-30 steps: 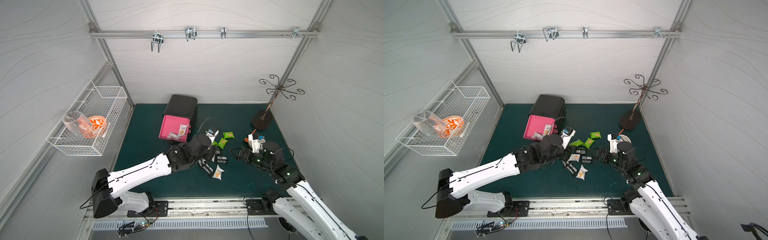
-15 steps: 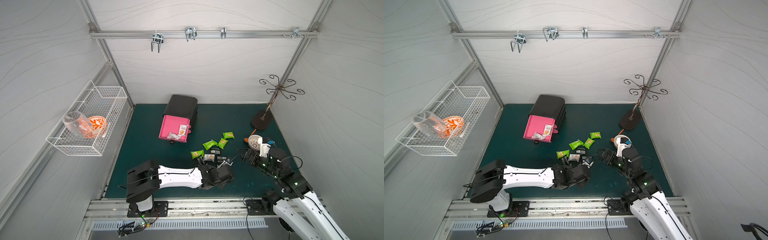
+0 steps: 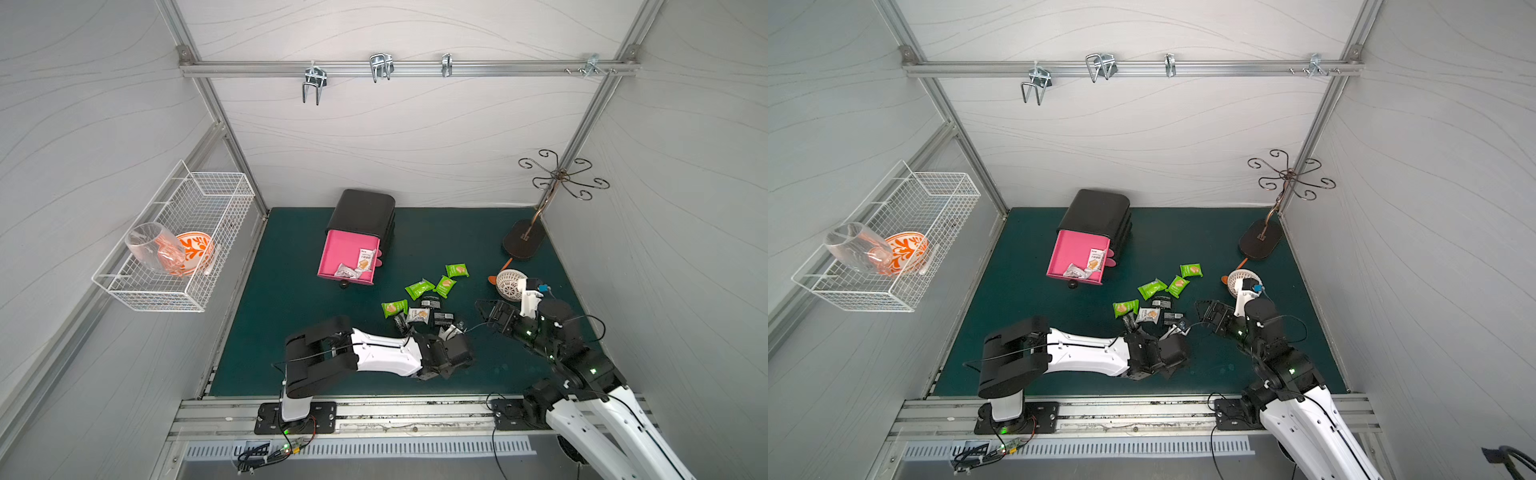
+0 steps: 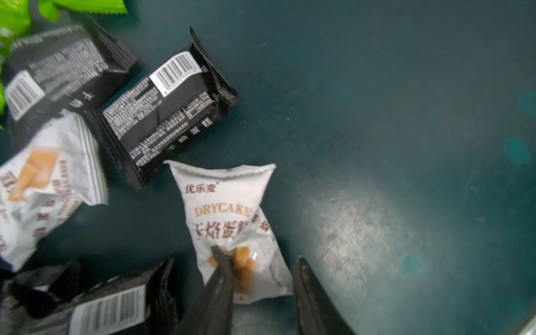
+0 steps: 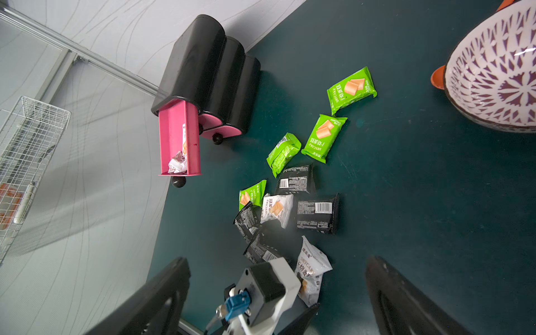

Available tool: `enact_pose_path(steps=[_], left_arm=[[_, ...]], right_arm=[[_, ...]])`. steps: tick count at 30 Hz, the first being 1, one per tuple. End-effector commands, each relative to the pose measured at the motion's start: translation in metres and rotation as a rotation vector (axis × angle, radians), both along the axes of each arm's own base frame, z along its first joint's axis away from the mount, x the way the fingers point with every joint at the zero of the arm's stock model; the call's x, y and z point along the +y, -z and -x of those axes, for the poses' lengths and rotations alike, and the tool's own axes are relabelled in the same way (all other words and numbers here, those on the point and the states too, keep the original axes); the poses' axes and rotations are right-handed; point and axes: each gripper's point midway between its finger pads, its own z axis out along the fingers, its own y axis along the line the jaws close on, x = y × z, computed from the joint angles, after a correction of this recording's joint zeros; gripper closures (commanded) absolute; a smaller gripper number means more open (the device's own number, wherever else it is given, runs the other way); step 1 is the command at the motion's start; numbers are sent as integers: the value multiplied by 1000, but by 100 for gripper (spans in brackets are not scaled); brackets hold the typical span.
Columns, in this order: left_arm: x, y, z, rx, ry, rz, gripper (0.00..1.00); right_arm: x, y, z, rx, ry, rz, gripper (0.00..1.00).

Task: Place the cookies into the drawer by color
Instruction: Pick up the cookie at the center of the board.

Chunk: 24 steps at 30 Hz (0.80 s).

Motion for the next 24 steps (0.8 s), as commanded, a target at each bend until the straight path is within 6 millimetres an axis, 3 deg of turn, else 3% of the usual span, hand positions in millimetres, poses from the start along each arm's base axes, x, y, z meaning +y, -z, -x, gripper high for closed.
enact_pose_path(steps=[1, 7, 11, 16, 24], left_arm=[[-3, 14, 2, 32, -6, -9, 75], [-3, 6, -1, 29, -12, 12, 100], [-6, -12, -5, 51, -26, 95, 100], [-4, -50, -14, 17, -34, 213, 100], [23, -129, -50, -108, -85, 339, 100]], right_arm=[[1, -4, 1, 1, -6, -6, 1], [4, -5, -2, 2, -8, -15, 1], [4, -6, -2, 2, -9, -12, 1], [2, -7, -1, -4, -7, -10, 1], [1, -4, 0, -4, 1, -15, 1]])
